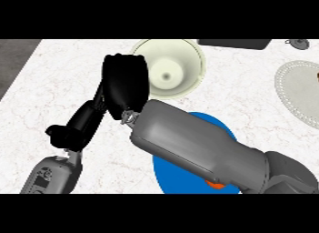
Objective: Pick the cupcake from the plate and place it in the bowl
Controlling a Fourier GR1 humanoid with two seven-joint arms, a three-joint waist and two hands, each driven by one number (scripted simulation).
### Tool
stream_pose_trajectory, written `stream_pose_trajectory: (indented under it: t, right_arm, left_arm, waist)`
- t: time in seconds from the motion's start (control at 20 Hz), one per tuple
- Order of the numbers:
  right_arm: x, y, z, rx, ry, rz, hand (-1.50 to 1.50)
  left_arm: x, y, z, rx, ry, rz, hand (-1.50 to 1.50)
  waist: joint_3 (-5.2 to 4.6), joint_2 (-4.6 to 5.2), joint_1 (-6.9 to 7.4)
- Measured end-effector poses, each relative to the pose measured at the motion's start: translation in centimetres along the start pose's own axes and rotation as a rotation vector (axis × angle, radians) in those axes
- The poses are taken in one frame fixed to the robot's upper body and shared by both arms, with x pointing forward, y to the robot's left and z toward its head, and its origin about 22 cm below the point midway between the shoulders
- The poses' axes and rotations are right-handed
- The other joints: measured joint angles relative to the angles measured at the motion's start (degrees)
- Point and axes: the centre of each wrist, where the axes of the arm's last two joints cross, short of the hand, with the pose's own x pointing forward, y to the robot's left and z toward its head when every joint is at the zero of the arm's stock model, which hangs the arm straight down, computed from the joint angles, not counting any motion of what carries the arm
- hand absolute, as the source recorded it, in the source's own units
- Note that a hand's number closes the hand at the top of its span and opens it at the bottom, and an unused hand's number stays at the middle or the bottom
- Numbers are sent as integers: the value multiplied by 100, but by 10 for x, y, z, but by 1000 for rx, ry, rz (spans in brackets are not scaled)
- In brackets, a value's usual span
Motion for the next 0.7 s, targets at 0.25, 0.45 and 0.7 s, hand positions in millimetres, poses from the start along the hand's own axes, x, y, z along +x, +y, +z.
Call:
stream_pose_trajectory:
  t: [0.25, 0.45, 0.7]
  right_arm:
    - [3, -7, -12, -63, 20, -63, 150]
    - [-1, -9, -35, -105, 79, -26, 150]
    - [-20, 0, -58, -201, 124, 56, 150]
  left_arm:
    - [-3, 1, 1, 20, 30, -1, 0]
    - [-7, -7, 4, -9, 61, 5, 0]
    - [-9, -12, 8, -27, 63, 7, 0]
  waist:
    - [-2, -6, -113]
    - [-4, 1, -173]
    - [-3, 10, -219]
